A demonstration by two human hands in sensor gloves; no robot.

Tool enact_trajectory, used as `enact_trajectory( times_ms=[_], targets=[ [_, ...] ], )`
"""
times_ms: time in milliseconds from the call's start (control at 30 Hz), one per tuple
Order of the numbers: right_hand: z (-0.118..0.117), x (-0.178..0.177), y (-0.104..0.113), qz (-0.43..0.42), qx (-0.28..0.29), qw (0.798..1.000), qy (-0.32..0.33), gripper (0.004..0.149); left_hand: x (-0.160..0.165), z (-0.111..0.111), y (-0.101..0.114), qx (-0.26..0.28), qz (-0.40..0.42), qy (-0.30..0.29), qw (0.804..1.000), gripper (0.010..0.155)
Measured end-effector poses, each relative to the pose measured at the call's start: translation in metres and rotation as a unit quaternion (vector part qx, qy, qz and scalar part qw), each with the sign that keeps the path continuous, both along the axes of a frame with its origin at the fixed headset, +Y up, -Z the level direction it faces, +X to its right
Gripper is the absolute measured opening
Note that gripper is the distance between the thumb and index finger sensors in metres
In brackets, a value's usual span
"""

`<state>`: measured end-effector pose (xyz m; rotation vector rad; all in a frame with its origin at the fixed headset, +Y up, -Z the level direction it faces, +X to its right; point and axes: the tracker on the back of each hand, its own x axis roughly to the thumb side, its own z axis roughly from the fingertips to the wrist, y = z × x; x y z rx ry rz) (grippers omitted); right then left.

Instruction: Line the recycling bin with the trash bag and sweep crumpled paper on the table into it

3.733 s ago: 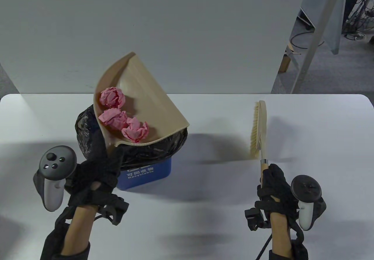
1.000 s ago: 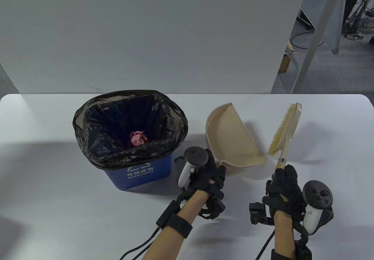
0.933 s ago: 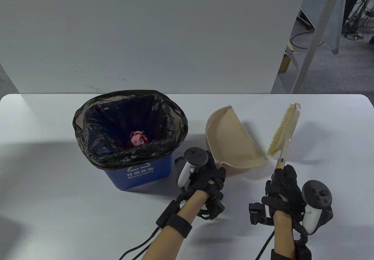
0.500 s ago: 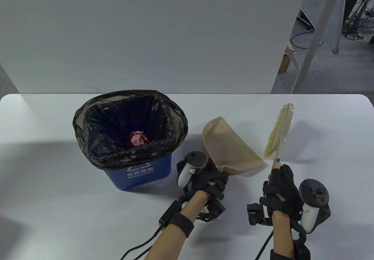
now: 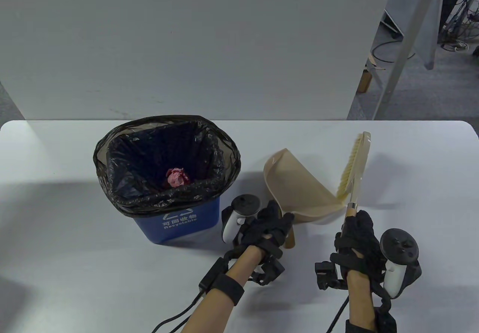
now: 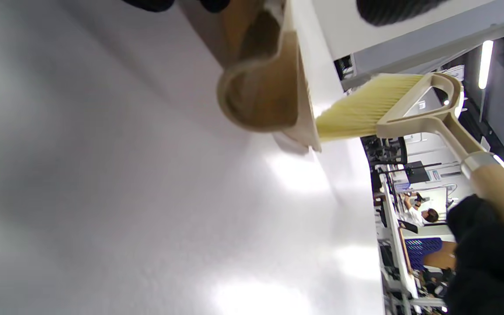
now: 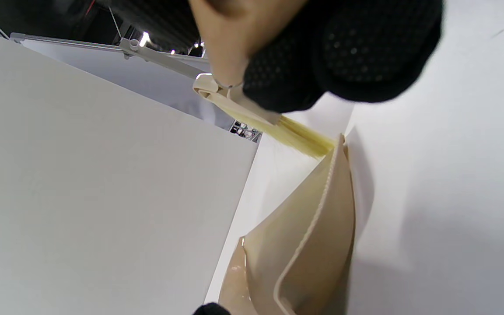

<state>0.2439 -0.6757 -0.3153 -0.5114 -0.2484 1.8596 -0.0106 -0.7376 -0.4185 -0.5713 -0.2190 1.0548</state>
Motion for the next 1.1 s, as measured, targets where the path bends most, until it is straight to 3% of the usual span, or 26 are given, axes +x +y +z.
enact_trajectory(
  times_ms=[200, 367, 567, 733, 933, 1033, 1100],
  targets=[
    [0.001, -0.005, 0.004, 0.032, 0.004, 0.999, 0.007, 0.059, 0.004, 0.023, 0.027, 0.144, -0.072, 0.012, 0.987, 0.084],
    [0.000, -0.019, 0.006, 0.091, -0.002, 0.995, 0.027, 0.059, 0.002, 0.044, 0.048, 0.205, -0.106, -0.031, 0.972, 0.085],
    [-0.004, -0.044, 0.004, 0.137, -0.017, 0.987, 0.081, 0.058, -0.029, 0.069, 0.061, 0.237, -0.157, -0.096, 0.954, 0.090],
    [-0.005, -0.060, 0.003, 0.180, -0.033, 0.977, 0.110, 0.058, -0.059, 0.089, 0.063, 0.233, -0.215, -0.149, 0.937, 0.095],
    [-0.007, -0.076, -0.003, 0.210, -0.046, 0.967, 0.134, 0.058, -0.095, 0.093, 0.057, 0.283, -0.261, -0.118, 0.916, 0.094],
    [-0.007, -0.085, -0.006, 0.225, -0.057, 0.961, 0.148, 0.058, -0.112, 0.086, 0.053, 0.245, -0.266, -0.100, 0.927, 0.093],
    [-0.008, -0.090, -0.008, 0.240, -0.064, 0.956, 0.156, 0.058, -0.118, 0.083, 0.053, 0.251, -0.246, -0.079, 0.933, 0.093]
  ],
)
